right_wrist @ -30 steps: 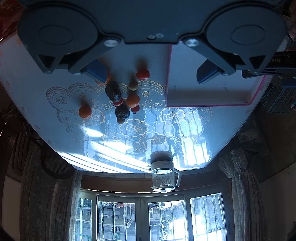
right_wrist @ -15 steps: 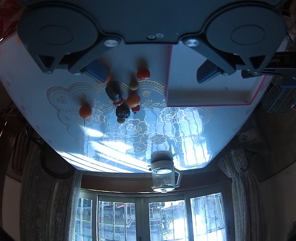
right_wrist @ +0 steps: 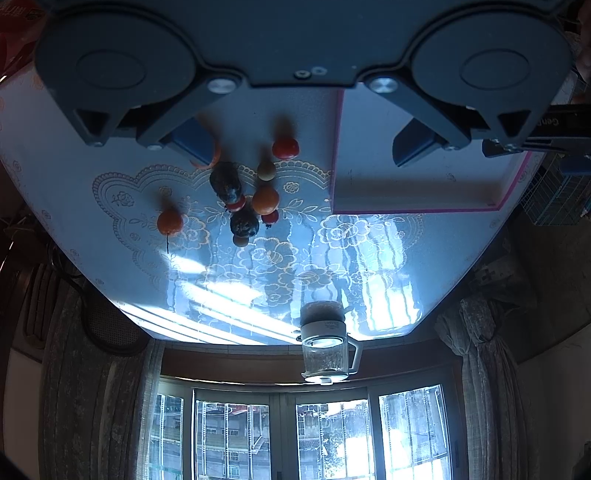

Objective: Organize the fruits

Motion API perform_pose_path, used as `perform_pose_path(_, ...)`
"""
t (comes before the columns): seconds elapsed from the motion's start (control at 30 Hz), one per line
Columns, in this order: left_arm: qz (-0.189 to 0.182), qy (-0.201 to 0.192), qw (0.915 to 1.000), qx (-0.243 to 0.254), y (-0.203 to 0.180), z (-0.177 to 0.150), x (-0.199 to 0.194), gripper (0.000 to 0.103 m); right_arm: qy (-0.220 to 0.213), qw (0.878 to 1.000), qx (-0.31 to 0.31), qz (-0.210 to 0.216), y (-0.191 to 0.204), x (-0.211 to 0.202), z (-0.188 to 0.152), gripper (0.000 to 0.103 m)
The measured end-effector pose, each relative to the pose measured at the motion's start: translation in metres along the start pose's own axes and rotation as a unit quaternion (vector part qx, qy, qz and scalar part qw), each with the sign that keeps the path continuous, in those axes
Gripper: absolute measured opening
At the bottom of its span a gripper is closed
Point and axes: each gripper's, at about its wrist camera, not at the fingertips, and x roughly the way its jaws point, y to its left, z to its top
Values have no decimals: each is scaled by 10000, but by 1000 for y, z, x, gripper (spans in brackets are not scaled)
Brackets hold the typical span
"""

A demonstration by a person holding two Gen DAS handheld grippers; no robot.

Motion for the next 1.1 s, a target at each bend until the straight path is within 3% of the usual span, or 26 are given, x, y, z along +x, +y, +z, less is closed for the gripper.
perform_pose_path(0.9, -16, 20, 10000, 58, -2, -2, 4, 103, 66, 9998, 148, -62, -11, 2, -3, 103)
perform_pose_path(1.1, -120, -16, 9999, 91, -7, -1, 3, 103, 66, 9983, 86, -577, -26, 6, -11, 103)
